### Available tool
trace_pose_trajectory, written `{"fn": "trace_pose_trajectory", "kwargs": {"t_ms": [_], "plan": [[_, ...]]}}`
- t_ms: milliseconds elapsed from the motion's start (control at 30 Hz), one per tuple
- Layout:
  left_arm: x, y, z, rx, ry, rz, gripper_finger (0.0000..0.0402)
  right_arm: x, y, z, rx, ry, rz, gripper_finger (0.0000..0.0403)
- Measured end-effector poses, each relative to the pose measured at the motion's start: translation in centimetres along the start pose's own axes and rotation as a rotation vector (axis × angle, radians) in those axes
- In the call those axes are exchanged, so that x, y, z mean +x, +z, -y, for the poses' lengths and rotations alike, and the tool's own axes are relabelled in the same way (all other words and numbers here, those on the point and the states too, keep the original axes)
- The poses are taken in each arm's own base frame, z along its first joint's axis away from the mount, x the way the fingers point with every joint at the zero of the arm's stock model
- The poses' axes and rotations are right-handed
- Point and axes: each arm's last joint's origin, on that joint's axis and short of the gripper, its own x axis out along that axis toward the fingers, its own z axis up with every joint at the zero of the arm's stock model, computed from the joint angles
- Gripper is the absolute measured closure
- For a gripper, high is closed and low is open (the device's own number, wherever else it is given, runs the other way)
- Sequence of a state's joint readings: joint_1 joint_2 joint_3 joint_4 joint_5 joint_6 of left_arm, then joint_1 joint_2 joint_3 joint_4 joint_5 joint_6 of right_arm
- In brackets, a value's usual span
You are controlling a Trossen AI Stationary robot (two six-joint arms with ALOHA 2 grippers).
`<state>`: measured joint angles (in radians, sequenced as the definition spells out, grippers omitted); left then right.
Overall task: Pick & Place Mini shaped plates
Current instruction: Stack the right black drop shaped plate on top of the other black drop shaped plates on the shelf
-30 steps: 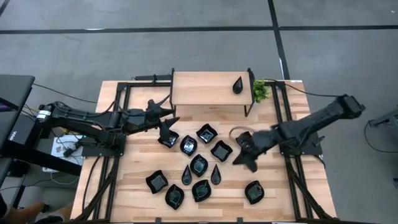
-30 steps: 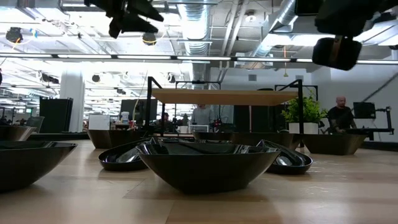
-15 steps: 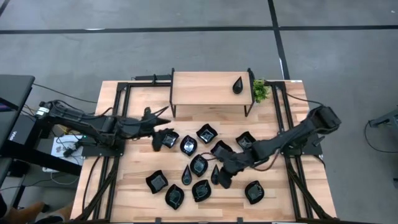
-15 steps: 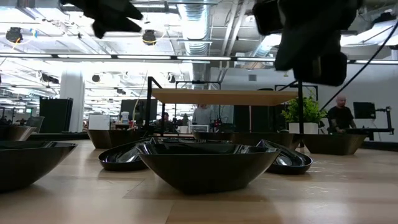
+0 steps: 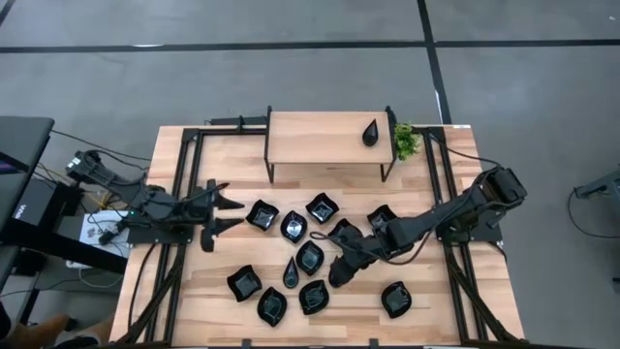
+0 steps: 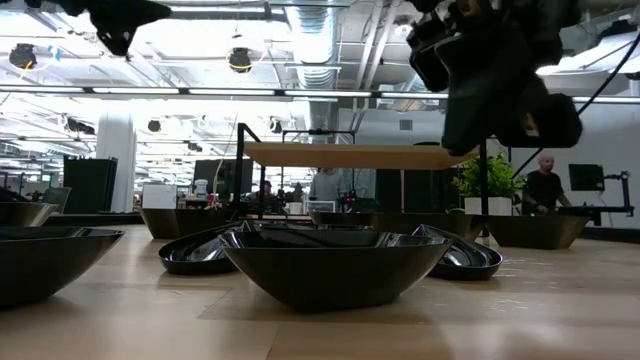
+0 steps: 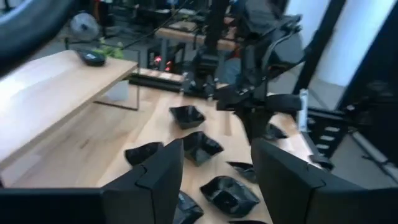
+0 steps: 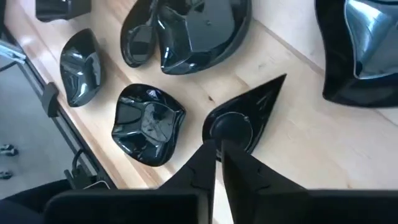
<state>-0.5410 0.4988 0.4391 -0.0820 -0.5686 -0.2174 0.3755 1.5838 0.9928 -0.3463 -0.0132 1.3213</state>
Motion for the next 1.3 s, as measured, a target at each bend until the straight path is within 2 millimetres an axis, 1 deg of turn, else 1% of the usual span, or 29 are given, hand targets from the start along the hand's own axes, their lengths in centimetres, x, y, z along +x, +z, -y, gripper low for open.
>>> {"fn": "trace_pose_trajectory", "kwargs": {"t_ms": [100, 200, 333, 467, 733, 1000, 1200, 1300], "plan": [[-0.4, -0.8, 0.0, -0.004, -0.035, 0.008, 0.0211, 0.2, -0.4, 0.1, 0.035, -0.02, -0.028, 0.0356], [-0.7, -1.3, 0.1, -0.014, -0.08, 0.018, 0.0211, 0.3, -0.8, 0.1, 0.05, -0.028, -0.013, 0.0339], [-0.6, -2.2, 0.1, -0.029, -0.103, -0.003, 0.0211, 0.3, -0.7, 0.2, 0.057, -0.037, 0.023, 0.0334], [-0.5, -2.9, 0.0, -0.044, -0.1, -0.021, 0.0211, 1.7, -0.7, 0.7, 0.069, -0.079, 0.01, 0.0334], [-0.5, -2.8, 0.0, -0.057, -0.101, -0.015, 0.0211, 3.2, -0.8, 1.2, 0.085, -0.124, 0.0, 0.0334], [-0.5, -2.8, 0.1, -0.062, -0.103, -0.01, 0.0211, 3.1, -0.9, 1.2, 0.083, -0.127, -0.002, 0.0334], [-0.5, -2.7, 0.1, -0.063, -0.104, -0.008, 0.0211, 3.9, -0.9, 1.4, 0.092, -0.129, -0.023, 0.0334], [-0.5, -2.7, 0.1, -0.064, -0.104, -0.006, 0.0211, 3.9, -0.7, 1.4, 0.097, -0.131, -0.02, 0.0334]]}}
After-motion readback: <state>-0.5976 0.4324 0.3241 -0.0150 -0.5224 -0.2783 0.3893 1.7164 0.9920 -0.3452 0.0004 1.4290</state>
